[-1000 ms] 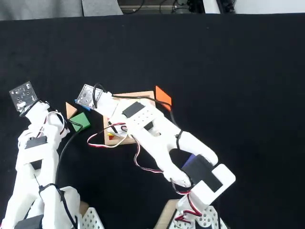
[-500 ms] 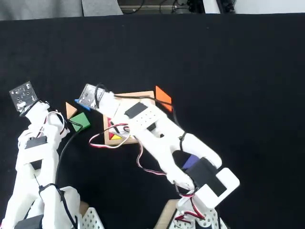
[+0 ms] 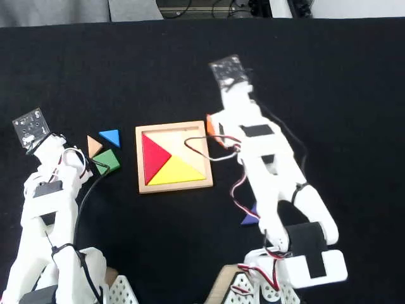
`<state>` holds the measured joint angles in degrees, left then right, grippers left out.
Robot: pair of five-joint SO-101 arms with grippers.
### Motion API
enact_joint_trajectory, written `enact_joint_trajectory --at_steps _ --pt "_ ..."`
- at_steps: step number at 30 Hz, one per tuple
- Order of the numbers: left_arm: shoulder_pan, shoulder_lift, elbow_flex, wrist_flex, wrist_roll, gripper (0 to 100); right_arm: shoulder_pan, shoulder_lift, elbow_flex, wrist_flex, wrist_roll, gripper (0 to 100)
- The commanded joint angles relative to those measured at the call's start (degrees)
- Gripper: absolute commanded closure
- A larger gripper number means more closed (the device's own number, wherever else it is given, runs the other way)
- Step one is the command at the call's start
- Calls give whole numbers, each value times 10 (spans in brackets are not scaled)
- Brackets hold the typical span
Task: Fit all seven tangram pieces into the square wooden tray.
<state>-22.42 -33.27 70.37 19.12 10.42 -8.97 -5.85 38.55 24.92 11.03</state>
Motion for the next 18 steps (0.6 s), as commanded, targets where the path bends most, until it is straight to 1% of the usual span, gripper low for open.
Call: enact_joint_trajectory --at_steps 1,4,5,6,8,10,11,13,16,18 --pt "1 -6 -8 -10 -4 970 30 -30 39 -98 -11 987" --pt "1 -2 -9 -11 -4 970 28 -29 46 -100 -9 987" --pt "1 -2 -9 -11 -4 970 28 -29 44 -95 4 987" --pt "1 -2 -9 -11 -4 970 26 -27 39 -81 32 987" --pt "0 -1 -9 -11 -4 970 10 -7 3 -21 119 981" --pt "0 -1 -9 -11 -4 970 1 28 -55 72 203 936" --pt "0 -1 -9 -11 -4 970 1 47 -89 113 227 910" --pt "1 -1 -9 -11 -4 970 2 89 -156 166 248 881" --pt "1 -1 -9 -11 -4 970 -6 150 -224 210 287 882" --pt "1 -1 -9 -11 -4 970 -25 178 -248 237 309 880"
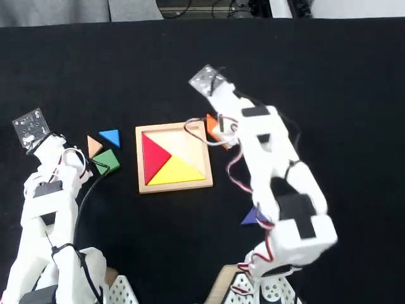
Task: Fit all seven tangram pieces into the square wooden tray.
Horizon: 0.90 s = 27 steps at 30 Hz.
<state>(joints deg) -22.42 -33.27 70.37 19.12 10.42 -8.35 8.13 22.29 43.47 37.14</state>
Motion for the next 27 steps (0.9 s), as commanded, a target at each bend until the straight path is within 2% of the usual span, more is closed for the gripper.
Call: enact_joint_trajectory --at_steps 1,15,19,21,27 --pt "1 -1 -9 -11 -4 970 -38 45 -92 60 53 880" --pt "2 -1 -9 -11 -4 970 -56 86 -149 99 120 871" --pt "2 -1 -9 -11 -4 970 -64 148 -206 139 127 750" --pt "2 -1 -9 -11 -4 970 -57 180 -244 155 127 719" --pt "2 -1 -9 -11 -4 970 -27 243 -316 181 130 758"
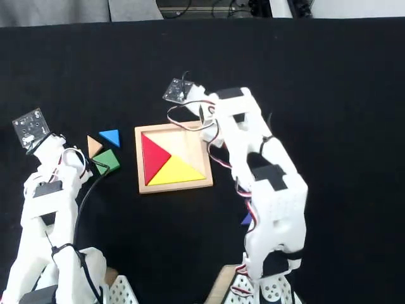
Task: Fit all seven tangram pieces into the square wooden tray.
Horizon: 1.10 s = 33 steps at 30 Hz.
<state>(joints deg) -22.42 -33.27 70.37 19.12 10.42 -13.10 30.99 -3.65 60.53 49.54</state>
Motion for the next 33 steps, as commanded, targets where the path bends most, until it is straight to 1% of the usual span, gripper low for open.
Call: enact_joint_trajectory --at_steps 1,6,10,12,14,15,18,19,22,23,24,26,30,33 --pt "2 -1 -9 -11 -4 970 22 20 -59 10 6 774" --pt "2 -1 -9 -11 -4 970 26 25 -61 9 23 896" --pt "2 -1 -9 -11 -4 970 31 23 -61 17 22 992" --pt "2 -1 -10 -11 -4 970 45 12 -61 45 21 975" --pt "2 -1 -10 -11 -4 970 62 -14 -60 79 20 987" --pt "2 -1 -11 -11 -4 970 71 -31 -58 94 7 988" --pt "2 -1 -13 -11 -4 969 101 -85 -57 130 -85 988" --pt "2 -1 -14 -11 -4 969 110 -99 -57 137 -131 988" --pt "2 -1 -15 -11 -4 969 128 -131 -41 158 -307 987" --pt "2 -1 -14 -11 -4 969 129 -135 -30 164 -352 987" --pt "2 -1 -13 -11 -4 969 128 -138 -16 164 -379 987" --pt "2 -2 -9 -11 -4 970 127 -138 16 153 -397 987" --pt "1 -2 -9 -7 -4 970 123 -130 93 68 -443 987" --pt "1 -1 -9 -7 -4 970 121 -131 135 11 -447 987"
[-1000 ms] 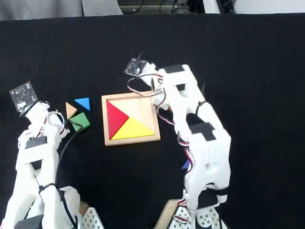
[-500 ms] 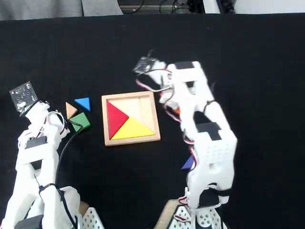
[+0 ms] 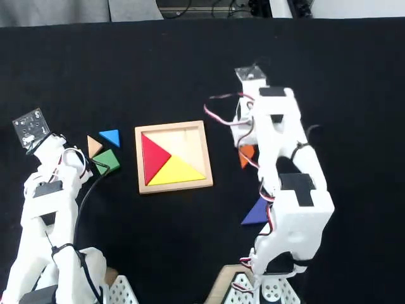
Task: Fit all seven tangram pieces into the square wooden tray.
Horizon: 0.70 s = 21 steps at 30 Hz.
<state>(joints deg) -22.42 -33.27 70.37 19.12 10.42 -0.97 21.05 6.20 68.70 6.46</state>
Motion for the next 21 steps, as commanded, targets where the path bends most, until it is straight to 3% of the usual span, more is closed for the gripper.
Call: enact_joint_trajectory --at_steps 1,4,9,21 --pt "1 -1 -9 -7 -4 970 0 -34 42 -76 -17 987" --pt "1 -1 -9 -7 -4 970 -1 -46 44 -70 -4 977" --pt "1 -1 -9 -10 -4 970 -1 -68 44 -47 7 821" --pt "1 -1 -9 -11 -4 969 -31 -136 52 -10 35 819"
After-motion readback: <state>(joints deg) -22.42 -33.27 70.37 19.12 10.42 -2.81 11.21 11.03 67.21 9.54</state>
